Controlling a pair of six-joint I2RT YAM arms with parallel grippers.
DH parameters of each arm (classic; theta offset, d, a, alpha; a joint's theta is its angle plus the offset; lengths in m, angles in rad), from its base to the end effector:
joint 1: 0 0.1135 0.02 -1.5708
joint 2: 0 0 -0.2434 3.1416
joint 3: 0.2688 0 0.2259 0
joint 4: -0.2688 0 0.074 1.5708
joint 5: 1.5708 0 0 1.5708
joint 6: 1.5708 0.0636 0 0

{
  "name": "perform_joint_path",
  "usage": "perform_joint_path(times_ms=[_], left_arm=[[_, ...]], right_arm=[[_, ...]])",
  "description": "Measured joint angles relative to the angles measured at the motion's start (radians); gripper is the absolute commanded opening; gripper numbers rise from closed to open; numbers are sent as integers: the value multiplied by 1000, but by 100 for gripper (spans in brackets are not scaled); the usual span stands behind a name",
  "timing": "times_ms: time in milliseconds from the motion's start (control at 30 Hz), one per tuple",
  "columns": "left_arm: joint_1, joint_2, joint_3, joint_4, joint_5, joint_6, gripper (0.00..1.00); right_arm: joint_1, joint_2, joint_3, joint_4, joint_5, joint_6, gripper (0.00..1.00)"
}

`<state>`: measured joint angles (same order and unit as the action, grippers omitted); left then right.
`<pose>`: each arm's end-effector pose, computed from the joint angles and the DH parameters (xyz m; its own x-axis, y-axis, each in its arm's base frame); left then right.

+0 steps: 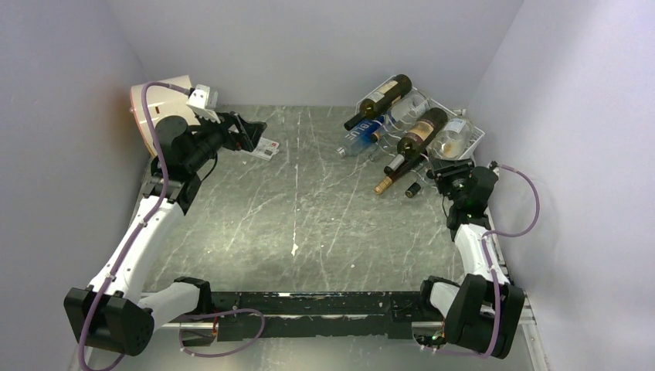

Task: Take the wine bottle off the wine rack

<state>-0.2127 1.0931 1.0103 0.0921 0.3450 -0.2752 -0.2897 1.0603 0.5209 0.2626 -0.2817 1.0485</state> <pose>0.2535 -0.0767 0.3727 -0.1351 -0.2324 -0.9632 0.5118 0.8160 -0.2687 0.2434 -0.0541 0.2286 -0.1149 0.9030 -0.4140 0.2360 0.4297 0.8716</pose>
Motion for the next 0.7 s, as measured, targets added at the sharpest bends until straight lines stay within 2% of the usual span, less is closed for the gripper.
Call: perform_joint_path(times_ms=[700], left_arm=[[-6, 11, 0, -1, 0, 0, 99]], right_arm=[[-6, -105, 1, -13, -18, 103, 0]])
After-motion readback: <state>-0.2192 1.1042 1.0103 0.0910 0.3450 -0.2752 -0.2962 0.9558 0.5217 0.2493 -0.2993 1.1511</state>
